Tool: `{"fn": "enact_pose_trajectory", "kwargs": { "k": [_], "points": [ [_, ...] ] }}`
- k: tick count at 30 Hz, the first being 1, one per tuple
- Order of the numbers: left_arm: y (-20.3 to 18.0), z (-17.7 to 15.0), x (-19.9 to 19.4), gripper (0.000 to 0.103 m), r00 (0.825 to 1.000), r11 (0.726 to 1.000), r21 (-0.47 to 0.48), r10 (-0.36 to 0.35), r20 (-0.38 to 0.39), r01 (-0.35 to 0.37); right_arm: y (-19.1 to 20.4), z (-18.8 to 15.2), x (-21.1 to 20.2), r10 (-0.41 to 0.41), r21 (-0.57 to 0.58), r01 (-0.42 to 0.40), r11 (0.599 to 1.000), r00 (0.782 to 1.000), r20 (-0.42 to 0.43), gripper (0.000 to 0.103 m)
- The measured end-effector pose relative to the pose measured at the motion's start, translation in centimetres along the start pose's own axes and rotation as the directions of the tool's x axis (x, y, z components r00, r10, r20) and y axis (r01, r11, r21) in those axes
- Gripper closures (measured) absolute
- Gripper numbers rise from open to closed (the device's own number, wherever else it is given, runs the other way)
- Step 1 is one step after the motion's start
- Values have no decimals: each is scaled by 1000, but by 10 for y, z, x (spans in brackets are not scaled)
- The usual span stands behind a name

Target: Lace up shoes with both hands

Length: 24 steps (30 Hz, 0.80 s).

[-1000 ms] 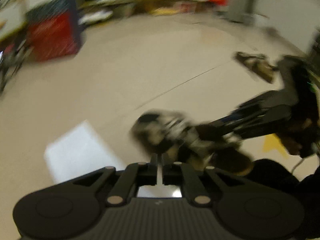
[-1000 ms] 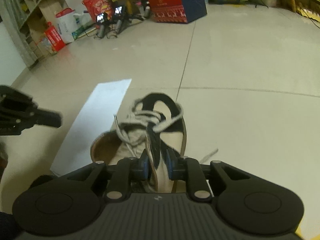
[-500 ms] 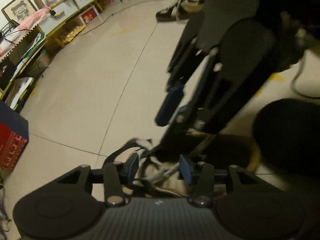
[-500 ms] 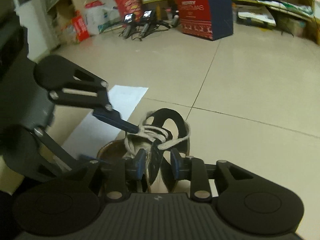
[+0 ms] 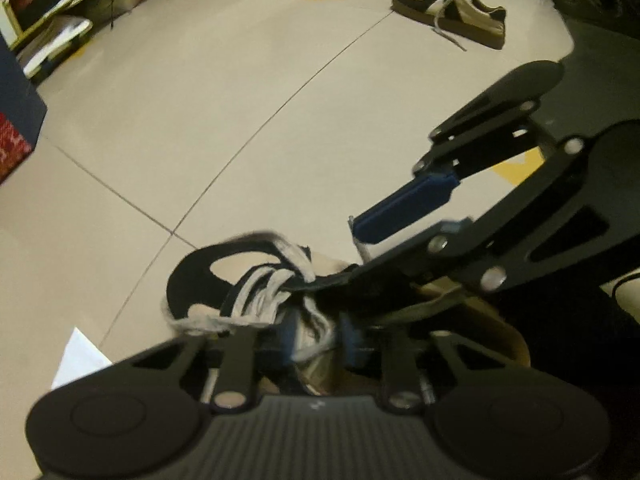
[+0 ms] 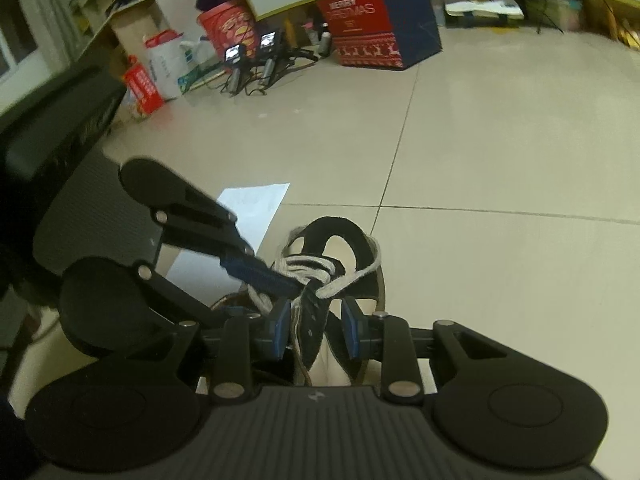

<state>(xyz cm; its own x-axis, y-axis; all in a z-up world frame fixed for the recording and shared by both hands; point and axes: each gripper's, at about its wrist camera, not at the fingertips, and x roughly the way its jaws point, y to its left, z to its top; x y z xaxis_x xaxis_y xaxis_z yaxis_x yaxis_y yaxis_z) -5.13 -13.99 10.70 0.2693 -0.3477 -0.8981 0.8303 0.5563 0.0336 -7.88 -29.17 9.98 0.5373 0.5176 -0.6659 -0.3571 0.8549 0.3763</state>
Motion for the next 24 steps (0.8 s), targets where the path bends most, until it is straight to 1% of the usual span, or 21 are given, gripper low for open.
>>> {"fn": "enact_pose_trajectory", "kwargs": {
  "k": [1, 2, 4, 5, 7, 9, 10, 11, 14, 15, 16, 17, 18, 20, 22, 24],
  "points": [
    [2, -1, 1, 100, 1000, 1000, -15, 2, -2, -2, -2, 1, -1, 9, 21, -9, 1000, 1000, 2, 74],
    [4, -2, 1, 100, 1000, 1000, -30, 4, -5, -4, -6, 2, -3, 25, 54, -26, 998, 1000, 14, 74],
    [8, -3, 0, 100, 1000, 998, -57, -9, -2, 8, -20, 8, -7, 72, 156, -78, 985, 996, 46, 74],
    [9, -4, 0, 100, 1000, 997, -71, -14, -1, 14, -29, 11, -7, 91, 219, -102, 970, 994, 60, 74],
    [6, -6, -1, 101, 1000, 998, -69, -3, 5, 4, -48, 15, 1, 109, 338, -123, 933, 992, 59, 72],
    [13, -1, 8, 101, 1000, 997, -78, -10, 11, 11, -63, 17, 16, 121, 411, -128, 903, 992, 44, 72],
    [9, 3, 11, 101, 1000, 996, -85, -8, 18, 10, -70, 19, 26, 126, 439, -124, 890, 992, 25, 71],
    [5, 7, 13, 101, 1000, 996, -91, -6, 25, 8, -74, 21, 37, 130, 455, -117, 883, 992, 4, 71],
    [2, 4, 12, 101, 999, 994, -108, 8, 44, -3, -85, 27, 70, 138, 484, -87, 871, 988, -71, 71],
    [2, 3, 12, 101, 999, 993, -121, 0, 50, 6, -89, 28, 81, 149, 501, -81, 862, 984, -97, 71],
    [3, 2, 12, 101, 998, 992, -124, -5, 55, 12, -94, 28, 93, 170, 525, -86, 847, 979, -114, 68],
    [4, 1, 13, 101, 998, 992, -126, -10, 59, 18, -99, 27, 100, 191, 552, -99, 828, 975, -111, 66],
    [4, 0, 13, 101, 998, 991, -129, -15, 64, 23, -104, 27, 103, 209, 576, -112, 809, 972, -104, 67],
    [5, -2, 14, 101, 997, 991, -130, -22, 72, 32, -111, 30, 104, 237, 602, -149, 784, 969, -68, 102],
    [5, -3, 14, 101, 996, 991, -130, -27, 80, 38, -114, 33, 99, 249, 613, -190, 767, 968, -12, 101],
    [7, -4, 16, 101, 996, 990, -136, -33, 86, 45, -109, 36, 96, 266, 591, -227, 774, 964, 23, 101]
  ]
}}
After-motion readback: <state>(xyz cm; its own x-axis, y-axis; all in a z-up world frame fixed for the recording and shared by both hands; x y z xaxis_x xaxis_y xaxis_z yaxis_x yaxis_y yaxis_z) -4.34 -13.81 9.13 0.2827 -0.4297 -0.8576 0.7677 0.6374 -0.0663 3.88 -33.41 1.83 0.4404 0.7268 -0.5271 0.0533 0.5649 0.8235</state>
